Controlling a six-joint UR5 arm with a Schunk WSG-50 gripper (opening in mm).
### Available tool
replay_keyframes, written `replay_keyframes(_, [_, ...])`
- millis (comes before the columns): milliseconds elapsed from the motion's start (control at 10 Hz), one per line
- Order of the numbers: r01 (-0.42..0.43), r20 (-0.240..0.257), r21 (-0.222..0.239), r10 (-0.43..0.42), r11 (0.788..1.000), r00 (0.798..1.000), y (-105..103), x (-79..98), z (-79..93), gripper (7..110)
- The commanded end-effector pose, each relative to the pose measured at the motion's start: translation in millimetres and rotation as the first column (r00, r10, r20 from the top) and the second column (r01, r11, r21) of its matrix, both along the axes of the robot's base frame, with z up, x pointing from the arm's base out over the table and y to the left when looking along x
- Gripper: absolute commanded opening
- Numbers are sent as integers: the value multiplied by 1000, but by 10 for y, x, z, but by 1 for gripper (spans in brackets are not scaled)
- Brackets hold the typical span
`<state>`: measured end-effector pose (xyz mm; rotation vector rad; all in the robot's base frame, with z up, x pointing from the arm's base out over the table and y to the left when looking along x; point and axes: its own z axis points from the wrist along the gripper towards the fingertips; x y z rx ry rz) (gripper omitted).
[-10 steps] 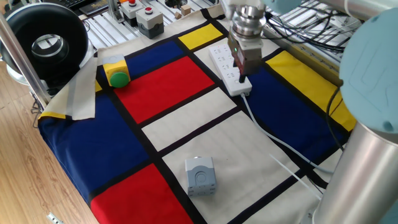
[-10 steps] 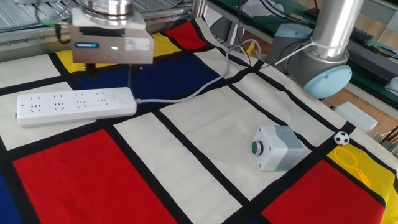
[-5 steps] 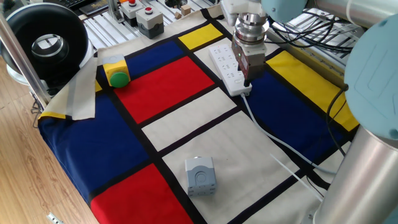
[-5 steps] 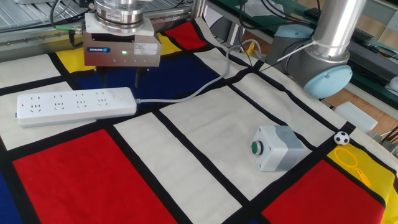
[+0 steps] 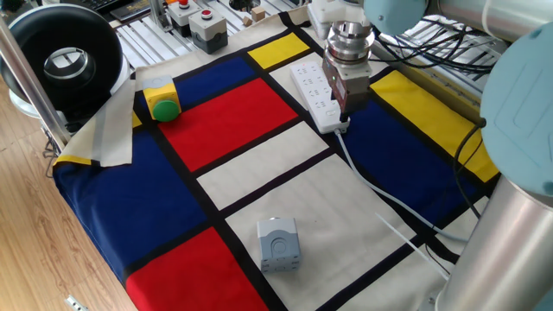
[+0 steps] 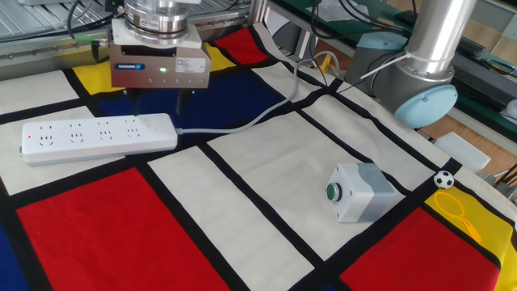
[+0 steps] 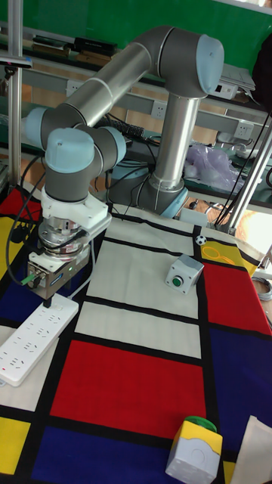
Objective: Turn on the power strip by pressing the button
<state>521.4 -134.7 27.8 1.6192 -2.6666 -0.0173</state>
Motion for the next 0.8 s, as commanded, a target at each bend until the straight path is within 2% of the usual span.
replay_keyframes(0, [29,-2,28,-29,999,1000,115,-72,-72,66])
replay_keyframes(200, [42,-14,35,-41,999,999,191,-148,-24,66])
replay_keyframes(500, [37,-8,12,-37,999,999,173,-179,1,66])
replay_keyframes(600, [18,-2,4,-18,1000,1000,153,-155,-11,66])
replay_keyframes(700, [-35,7,-6,35,999,999,134,-104,-30,66])
